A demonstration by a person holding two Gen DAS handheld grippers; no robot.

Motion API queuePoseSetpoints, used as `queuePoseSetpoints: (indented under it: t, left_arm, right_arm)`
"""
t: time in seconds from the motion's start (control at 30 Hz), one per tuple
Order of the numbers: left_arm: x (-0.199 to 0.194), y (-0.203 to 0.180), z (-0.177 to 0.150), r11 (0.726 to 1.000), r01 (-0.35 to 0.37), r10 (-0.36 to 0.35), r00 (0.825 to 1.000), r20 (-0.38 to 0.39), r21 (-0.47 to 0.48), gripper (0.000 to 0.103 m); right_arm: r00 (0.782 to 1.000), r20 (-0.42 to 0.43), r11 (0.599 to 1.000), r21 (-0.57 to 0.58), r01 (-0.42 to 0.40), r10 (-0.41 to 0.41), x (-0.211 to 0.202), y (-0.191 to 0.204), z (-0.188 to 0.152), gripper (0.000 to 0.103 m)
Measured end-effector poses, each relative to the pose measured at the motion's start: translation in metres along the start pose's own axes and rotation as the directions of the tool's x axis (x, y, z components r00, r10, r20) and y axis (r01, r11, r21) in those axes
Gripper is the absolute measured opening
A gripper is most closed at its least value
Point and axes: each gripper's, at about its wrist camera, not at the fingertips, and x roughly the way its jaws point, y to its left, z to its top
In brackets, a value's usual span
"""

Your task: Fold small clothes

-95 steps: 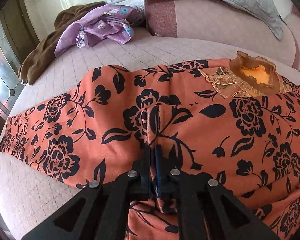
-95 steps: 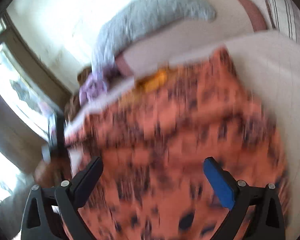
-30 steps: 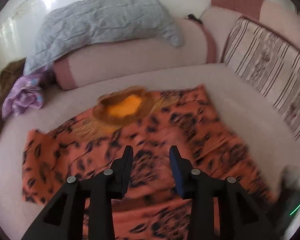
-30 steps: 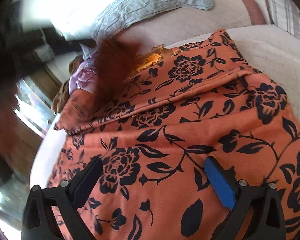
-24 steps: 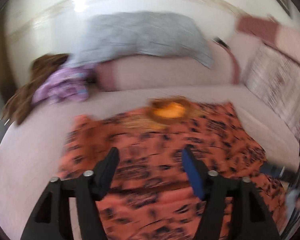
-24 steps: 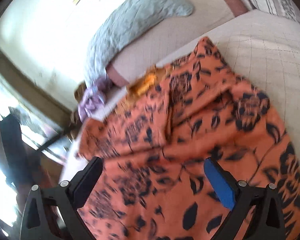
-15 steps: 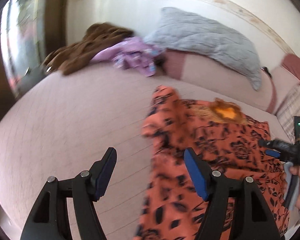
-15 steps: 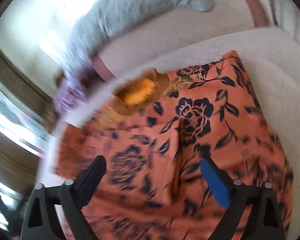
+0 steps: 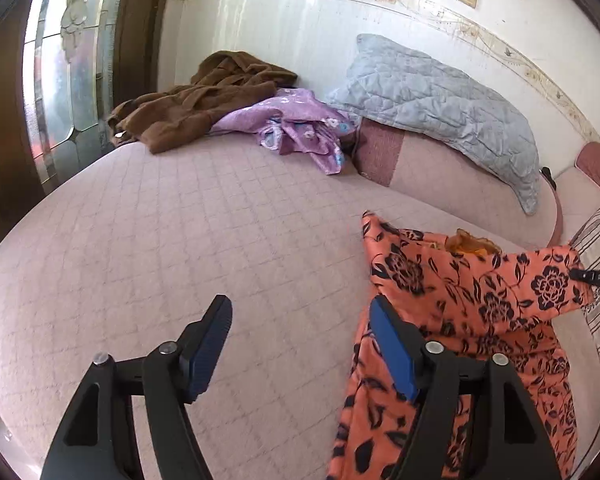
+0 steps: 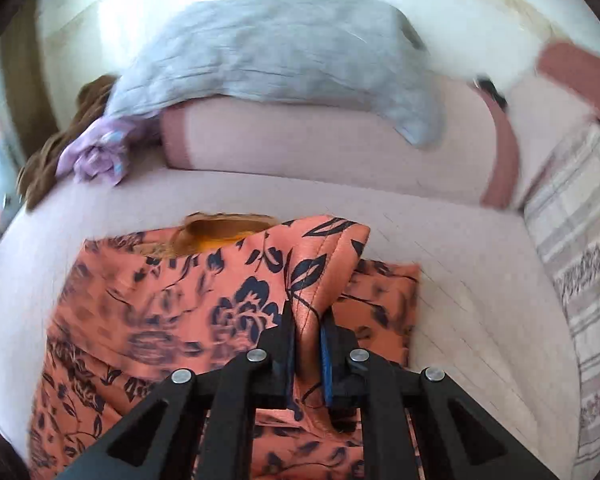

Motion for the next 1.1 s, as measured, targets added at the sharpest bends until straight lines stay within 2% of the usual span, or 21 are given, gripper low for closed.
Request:
queuePoseSetpoints:
  t: [0.07,0.13,0.17,0.2,0.3,0.33,0.37,0.4,0.43,0.47,0.53,0.63,0.67,0.73,0.77,0.8,0.87,0.93,1.0,1.07,1.1]
  left_arm:
    - [0.013,-0.015,0.006,1.0,0.012,-0.012,1.0,-0.018,0.027,0.073]
    - [0.031,-0.039,0.012,0.997,0.05,-0.048,0.998,-0.044,0.054,0.073]
    - [0.039,-0.05,0.014,0.995,0.069,-0.065,0.996,-0.057,0.071,0.073]
    - [0.047,-0.058,0.015,0.993,0.073,-0.067,0.995,-0.07,0.089,0.073]
    - [0.087,-0.083,0.01,0.985,0.039,-0.013,0.989,-0.15,0.167,0.073]
    - [0.105,-0.087,0.004,0.98,-0.008,0.048,0.979,-0.198,0.196,0.073]
    - [0.126,-0.089,-0.004,0.972,-0.043,0.105,0.959,-0.263,0.231,0.073]
    - [0.137,-0.088,-0.011,0.967,-0.051,0.127,0.945,-0.301,0.248,0.073]
    - [0.142,-0.085,-0.015,0.969,-0.047,0.123,0.943,-0.308,0.244,0.075]
    - [0.139,-0.082,-0.016,0.974,-0.045,0.11,0.952,-0.285,0.224,0.075]
    - [0.13,-0.081,-0.014,0.977,-0.056,0.112,0.955,-0.274,0.204,0.074]
    - [0.105,-0.085,-0.004,0.98,-0.057,0.092,0.98,-0.175,0.192,0.074]
    - [0.102,-0.086,-0.003,0.98,-0.054,0.086,0.983,-0.162,0.192,0.075]
    - [0.108,-0.089,-0.005,0.973,-0.057,0.101,0.976,-0.194,0.221,0.075]
    - [0.12,-0.088,-0.011,0.968,-0.063,0.127,0.959,-0.255,0.245,0.075]
    - [0.131,-0.084,-0.016,0.963,-0.07,0.149,0.942,-0.3,0.259,0.075]
    - [0.132,-0.078,-0.016,0.972,-0.057,0.122,0.953,-0.279,0.23,0.077]
    - [0.132,-0.077,-0.017,0.975,-0.062,0.122,0.952,-0.281,0.213,0.077]
    - [0.132,-0.076,-0.019,0.977,-0.063,0.121,0.951,-0.283,0.204,0.077]
    - [0.129,-0.07,-0.02,0.981,-0.049,0.105,0.948,-0.301,0.188,0.077]
    - [0.121,-0.066,-0.019,0.984,-0.036,0.089,0.947,-0.308,0.174,0.077]
  right_arm:
    - [1.0,-0.003,0.999,0.042,-0.007,0.007,0.013,-0.02,-0.003,0.02]
    - [0.994,-0.111,0.997,0.075,-0.004,0.012,0.047,-0.034,-0.019,0.036]
    - [0.983,-0.184,0.995,0.1,-0.006,0.025,0.067,-0.041,-0.035,0.055]
    - [0.976,-0.214,0.994,0.114,-0.003,0.027,0.078,-0.046,-0.047,0.063]
    - [0.977,-0.206,0.985,0.173,-0.019,0.055,0.08,-0.058,-0.068,0.062]
    - [0.982,-0.181,0.982,0.187,-0.023,0.058,0.074,-0.062,-0.067,0.062]
    - [0.987,-0.153,0.979,0.202,-0.021,0.053,0.065,-0.066,-0.064,0.062]
    - [0.994,-0.096,0.972,0.232,-0.024,0.047,0.05,-0.073,-0.057,0.062]
    - [0.997,-0.051,0.965,0.26,-0.039,0.054,0.037,-0.076,-0.055,0.062]
    - [0.997,-0.012,0.956,0.283,-0.07,0.077,0.027,-0.079,-0.05,0.062]
    - [0.981,0.057,0.93,0.312,-0.195,0.186,0.012,-0.081,-0.041,0.069]
    - [0.929,0.058,0.878,0.308,-0.366,0.367,0.029,-0.071,-0.038,0.075]
    - [0.916,0.026,0.862,0.329,-0.385,0.399,0.047,-0.072,-0.043,0.075]
    - [0.916,-0.079,0.839,0.438,-0.323,0.394,0.093,-0.079,-0.055,0.075]
    - [0.91,-0.118,0.813,0.505,-0.29,0.397,0.108,-0.087,-0.065,0.074]
    - [0.909,-0.078,0.785,0.537,-0.308,0.41,0.108,-0.094,-0.068,0.074]
    - [0.902,-0.02,0.766,0.536,-0.355,0.432,0.092,-0.096,-0.062,0.075]
    - [0.883,0.046,0.748,0.512,-0.423,0.468,0.077,-0.098,-0.052,0.076]
    - [0.893,0.08,0.758,0.499,-0.42,0.442,0.08,-0.107,-0.043,0.09]
    - [0.918,0.004,0.779,0.529,-0.338,0.396,0.112,-0.118,-0.048,0.091]
    - [0.898,0.009,0.729,0.581,-0.363,0.44,0.128,-0.128,-0.057,0.091]
